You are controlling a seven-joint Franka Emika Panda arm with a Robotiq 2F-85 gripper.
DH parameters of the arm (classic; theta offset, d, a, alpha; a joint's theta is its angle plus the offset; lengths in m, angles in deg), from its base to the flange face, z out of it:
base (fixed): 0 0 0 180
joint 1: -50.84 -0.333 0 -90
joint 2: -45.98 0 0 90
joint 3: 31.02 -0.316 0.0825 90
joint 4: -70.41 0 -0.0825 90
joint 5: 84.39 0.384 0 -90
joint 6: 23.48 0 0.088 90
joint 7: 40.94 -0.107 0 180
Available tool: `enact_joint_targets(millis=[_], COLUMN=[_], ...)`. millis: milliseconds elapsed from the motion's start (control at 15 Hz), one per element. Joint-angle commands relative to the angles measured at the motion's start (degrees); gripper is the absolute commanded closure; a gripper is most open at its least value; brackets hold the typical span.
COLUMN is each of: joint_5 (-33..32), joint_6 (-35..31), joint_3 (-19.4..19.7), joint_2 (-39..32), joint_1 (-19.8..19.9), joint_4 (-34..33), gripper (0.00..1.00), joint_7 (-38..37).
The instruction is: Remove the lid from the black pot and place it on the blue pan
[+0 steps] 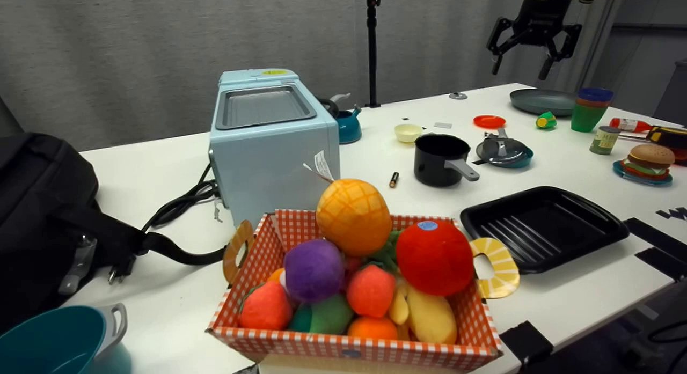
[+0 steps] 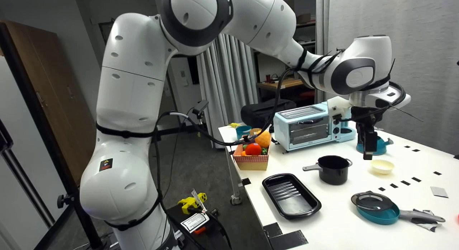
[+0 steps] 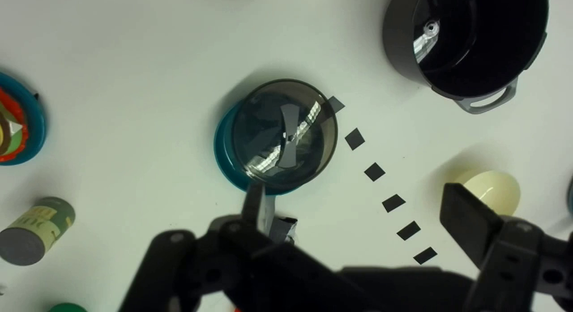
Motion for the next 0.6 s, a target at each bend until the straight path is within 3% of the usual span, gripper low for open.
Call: enact_joint_targets(millis=[0, 200, 267, 533], joint_5=[-0.5, -0.6, -0.1, -0.2], joint_6=[-2.3, -3.4, -1.3, -1.9], joint_3=[-0.5, -0.6, -0.5, -0.6], joint_2=[7.2, 10.8, 6.4, 9.0], joint_1=[0.1, 0.2, 0.3, 0.4], joint_4=[7.7, 11.2, 6.3, 9.1], gripper=[0.00, 0.00, 0.00, 0.00], joint_7=[3.9, 6.4, 4.2, 5.3])
